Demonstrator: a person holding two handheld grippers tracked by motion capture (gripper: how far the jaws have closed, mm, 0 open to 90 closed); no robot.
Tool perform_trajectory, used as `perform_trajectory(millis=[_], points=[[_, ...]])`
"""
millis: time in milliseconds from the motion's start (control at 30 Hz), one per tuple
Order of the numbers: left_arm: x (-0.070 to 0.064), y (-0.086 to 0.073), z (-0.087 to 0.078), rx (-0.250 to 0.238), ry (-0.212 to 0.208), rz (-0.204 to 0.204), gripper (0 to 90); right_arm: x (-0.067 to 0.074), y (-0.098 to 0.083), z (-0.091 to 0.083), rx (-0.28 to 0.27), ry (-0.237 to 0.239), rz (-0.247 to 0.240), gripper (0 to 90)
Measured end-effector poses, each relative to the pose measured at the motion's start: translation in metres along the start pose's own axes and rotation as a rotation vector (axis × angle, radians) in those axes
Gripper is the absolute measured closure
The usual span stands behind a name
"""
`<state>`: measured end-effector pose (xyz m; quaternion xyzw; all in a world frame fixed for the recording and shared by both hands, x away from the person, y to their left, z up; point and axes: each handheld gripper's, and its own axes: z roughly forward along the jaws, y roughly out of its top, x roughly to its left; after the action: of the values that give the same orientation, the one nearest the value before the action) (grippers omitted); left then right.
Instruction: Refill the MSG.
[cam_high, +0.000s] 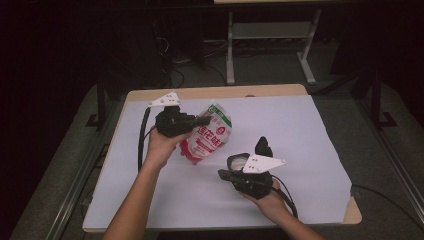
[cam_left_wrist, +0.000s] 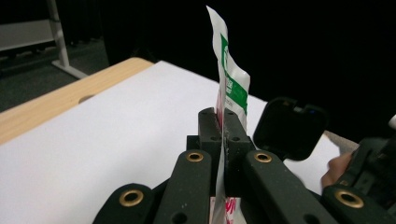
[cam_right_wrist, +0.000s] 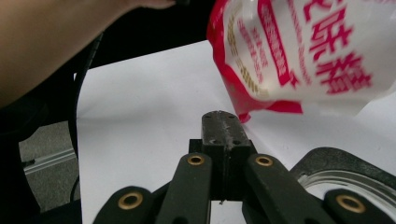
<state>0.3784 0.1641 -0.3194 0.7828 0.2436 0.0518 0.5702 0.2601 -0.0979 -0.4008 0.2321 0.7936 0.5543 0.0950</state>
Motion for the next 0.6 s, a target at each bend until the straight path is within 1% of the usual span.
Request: perform_trajectory(millis=[33,67,100,133,167,200,233,300,333,367,400,467,600], points=[[0.002,-0.004,0.0,0.003,0.004,-0.004,90.0,-0.001,0.0,0.0,0.002,-0.001,0.0,89.9],[0.005,-0.008,0.0,-0.005,0.0,-0.015,90.0,-0.001,0.0,0.0,0.004,0.0,0.005,89.9],[0.007,-0.01,-0.002,-0.027,-0.021,-0.036,90.0,-0.001,0.0,0.0,0.008,-0.001,0.008,89.9],[0.008,-0.009,-0.005,-0.02,-0.015,-0.033,90.0,-0.002,-0.001,0.001,0.007,-0.002,0.005,89.9],[0.007,-0.008,-0.009,-0.008,0.013,-0.022,90.0,-0.003,-0.001,0.001,0.008,-0.001,0.006,89.9],[0.007,-0.008,-0.014,0.006,0.031,-0.009,90.0,-0.003,-0.001,0.002,0.01,0.0,0.006,89.9],[0.007,-0.009,-0.018,0.012,0.035,-0.01,90.0,-0.003,-0.001,0.002,0.011,-0.002,0.006,89.9],[0.008,-0.012,-0.025,0.011,0.042,-0.012,90.0,-0.004,-0.002,0.003,0.011,-0.001,0.012,89.9],[0.008,-0.013,-0.029,0.006,0.048,-0.023,90.0,-0.004,-0.002,0.003,0.016,-0.002,0.014,89.9],[0.009,-0.015,-0.033,0.006,0.056,-0.021,90.0,-0.004,-0.003,0.004,0.016,-0.003,0.015,89.9],[0.009,-0.017,-0.036,-0.003,0.063,-0.026,90.0,-0.005,-0.003,0.004,0.016,0.001,0.021,89.9],[0.01,-0.02,-0.043,-0.006,0.081,-0.034,89.9,-0.005,-0.003,0.005,0.019,0.003,0.029,89.9],[0.014,-0.028,-0.06,-0.02,0.117,-0.052,89.9,-0.005,-0.003,0.005,0.02,0.002,0.027,89.9]])
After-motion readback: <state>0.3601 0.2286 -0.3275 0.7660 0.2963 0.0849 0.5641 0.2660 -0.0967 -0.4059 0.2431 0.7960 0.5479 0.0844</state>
